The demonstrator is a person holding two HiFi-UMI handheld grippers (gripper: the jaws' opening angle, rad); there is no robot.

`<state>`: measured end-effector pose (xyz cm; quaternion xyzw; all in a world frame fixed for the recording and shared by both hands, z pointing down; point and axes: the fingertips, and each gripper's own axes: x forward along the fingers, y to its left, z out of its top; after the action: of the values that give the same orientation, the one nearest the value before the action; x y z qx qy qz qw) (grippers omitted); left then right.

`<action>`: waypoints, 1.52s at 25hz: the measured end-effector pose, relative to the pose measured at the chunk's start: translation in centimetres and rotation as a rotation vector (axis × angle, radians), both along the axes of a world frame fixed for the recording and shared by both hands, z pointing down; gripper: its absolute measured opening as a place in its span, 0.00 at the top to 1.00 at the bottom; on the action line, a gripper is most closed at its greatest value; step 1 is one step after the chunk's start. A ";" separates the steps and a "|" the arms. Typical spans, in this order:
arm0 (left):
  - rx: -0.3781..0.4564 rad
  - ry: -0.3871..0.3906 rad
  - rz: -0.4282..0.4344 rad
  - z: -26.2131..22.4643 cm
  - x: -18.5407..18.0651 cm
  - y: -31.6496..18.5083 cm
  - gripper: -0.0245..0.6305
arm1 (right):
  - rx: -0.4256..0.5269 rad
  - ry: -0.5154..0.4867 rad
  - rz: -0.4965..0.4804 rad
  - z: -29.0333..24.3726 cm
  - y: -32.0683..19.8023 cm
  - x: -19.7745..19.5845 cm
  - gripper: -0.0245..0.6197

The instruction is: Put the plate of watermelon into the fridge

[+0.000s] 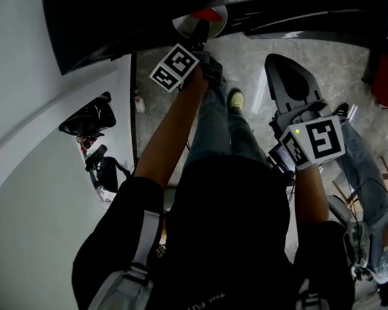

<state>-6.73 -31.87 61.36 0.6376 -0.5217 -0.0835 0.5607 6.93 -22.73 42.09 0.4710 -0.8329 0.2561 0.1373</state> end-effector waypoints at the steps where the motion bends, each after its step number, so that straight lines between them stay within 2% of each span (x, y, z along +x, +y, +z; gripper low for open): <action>1: 0.003 -0.007 0.006 -0.1 0.1 -0.1 0.48 | 0.002 0.000 0.000 -0.2 0.0 0.1 0.95; 6: 0.025 -0.019 0.042 -0.3 -0.1 0.5 0.48 | 0.003 0.003 0.001 -0.1 0.1 0.1 0.95; 13: 0.055 -0.151 0.180 -0.4 -0.9 2.9 0.48 | 0.016 0.004 -0.018 -0.5 0.1 -0.4 0.95; 20: 0.038 -0.242 0.283 -0.1 -0.8 5.2 0.49 | 0.041 0.013 -0.022 -1.4 0.4 0.2 0.95; 22: 0.023 -0.270 0.319 0.2 -0.5 5.5 0.56 | 0.043 0.013 -0.017 -1.5 0.5 0.3 0.95; 23: 0.012 -0.290 0.331 0.4 -0.5 5.7 0.63 | 0.046 0.011 -0.013 -1.6 0.5 0.3 0.95; 25: -0.018 -0.345 0.357 0.7 -0.4 5.9 0.87 | 0.046 0.013 -0.007 -1.6 0.7 0.5 0.95; 26: -0.029 -0.369 0.378 0.8 -0.2 6.0 0.93 | 0.042 0.016 -0.006 -1.5 0.8 0.6 0.95; 30: -0.043 -0.386 0.443 0.9 1.5 5.8 0.94 | 0.037 0.022 0.001 -1.5 0.9 1.0 0.95; 38: -0.039 -0.352 0.448 0.8 2.4 4.4 0.94 | 0.032 0.013 0.041 -1.5 0.9 1.3 0.95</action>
<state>-4.33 -27.45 62.21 0.7308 -0.4585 0.1646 0.4782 8.19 -21.86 40.57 0.4918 -0.8262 0.2424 0.1297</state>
